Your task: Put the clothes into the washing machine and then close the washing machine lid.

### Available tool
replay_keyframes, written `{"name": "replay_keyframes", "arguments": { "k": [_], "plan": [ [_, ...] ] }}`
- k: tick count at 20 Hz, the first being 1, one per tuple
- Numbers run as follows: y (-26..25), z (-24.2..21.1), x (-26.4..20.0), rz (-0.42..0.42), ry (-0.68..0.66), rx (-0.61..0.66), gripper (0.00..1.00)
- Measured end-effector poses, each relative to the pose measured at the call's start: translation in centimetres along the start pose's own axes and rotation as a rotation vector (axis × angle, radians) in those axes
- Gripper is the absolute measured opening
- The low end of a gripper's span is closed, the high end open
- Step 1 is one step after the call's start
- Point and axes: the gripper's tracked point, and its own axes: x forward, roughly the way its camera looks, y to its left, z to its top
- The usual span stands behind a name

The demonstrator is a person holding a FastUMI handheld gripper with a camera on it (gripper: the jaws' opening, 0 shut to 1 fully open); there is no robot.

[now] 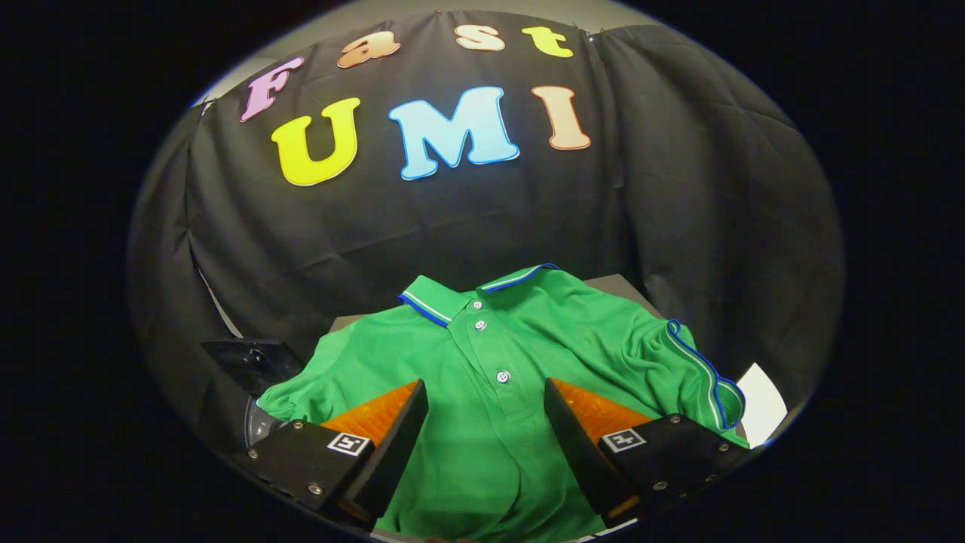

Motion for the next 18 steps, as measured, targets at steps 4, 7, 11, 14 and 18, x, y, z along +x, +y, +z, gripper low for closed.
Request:
{"name": "replay_keyframes", "arguments": {
  "k": [4, 7, 11, 14, 18],
  "plan": [
    [-0.9, -1.8, 0.8, -0.016, 0.087, -0.010, 0.96],
    [-1.0, -1.5, 0.9, -0.032, 0.102, -0.045, 0.96],
    [-1.6, -1.9, 1.0, -0.069, 0.145, -0.056, 0.59],
    [-1.3, -2.0, 0.4, -0.030, 0.106, -0.006, 0.07],
    [-1.3, -1.7, 0.5, -0.022, 0.083, 0.002, 0.00]
  ]
}}
